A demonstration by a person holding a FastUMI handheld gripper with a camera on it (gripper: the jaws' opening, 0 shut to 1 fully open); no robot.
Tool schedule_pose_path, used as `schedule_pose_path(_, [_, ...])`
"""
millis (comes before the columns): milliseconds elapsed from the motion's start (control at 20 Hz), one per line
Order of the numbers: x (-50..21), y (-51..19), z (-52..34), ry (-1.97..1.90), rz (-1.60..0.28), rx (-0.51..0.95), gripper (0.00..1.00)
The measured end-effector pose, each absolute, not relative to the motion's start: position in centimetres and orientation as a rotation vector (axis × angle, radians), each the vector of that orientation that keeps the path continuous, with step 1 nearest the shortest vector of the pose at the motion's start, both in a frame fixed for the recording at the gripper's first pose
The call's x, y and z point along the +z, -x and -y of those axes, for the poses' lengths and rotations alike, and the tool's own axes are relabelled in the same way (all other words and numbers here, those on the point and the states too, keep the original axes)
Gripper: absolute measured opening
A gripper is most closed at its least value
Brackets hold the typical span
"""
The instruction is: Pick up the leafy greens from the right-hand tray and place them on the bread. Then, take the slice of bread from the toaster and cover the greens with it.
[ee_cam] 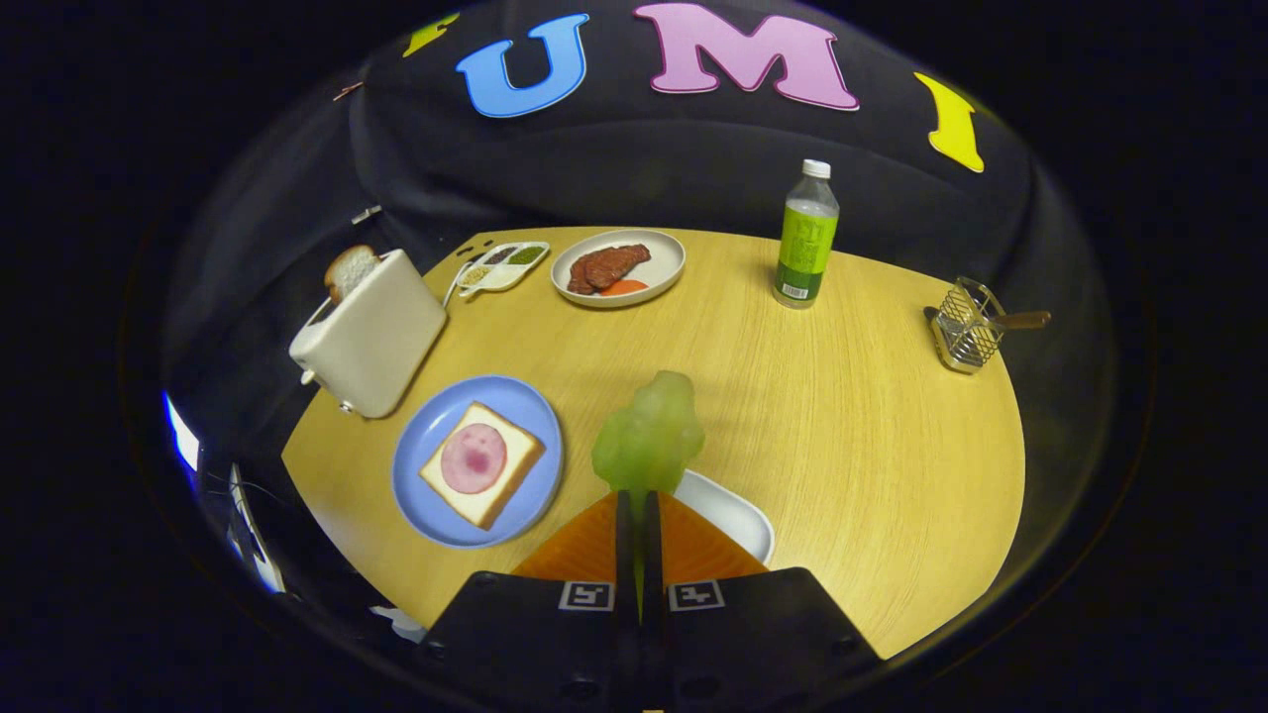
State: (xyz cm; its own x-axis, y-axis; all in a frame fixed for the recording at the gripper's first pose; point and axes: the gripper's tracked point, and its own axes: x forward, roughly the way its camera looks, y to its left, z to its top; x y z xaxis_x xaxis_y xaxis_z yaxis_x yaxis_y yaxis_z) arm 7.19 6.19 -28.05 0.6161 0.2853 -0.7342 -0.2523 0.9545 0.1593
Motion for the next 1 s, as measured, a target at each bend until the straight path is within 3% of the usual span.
schedule_pose_path(400, [-25.7, -7.8, -15.5, -0.035, -0.836, 0.479, 0.05])
schedule_pose_path(1000, [-32.4, -7.8, -23.7, 0.127, -0.954, 0.591, 0.05])
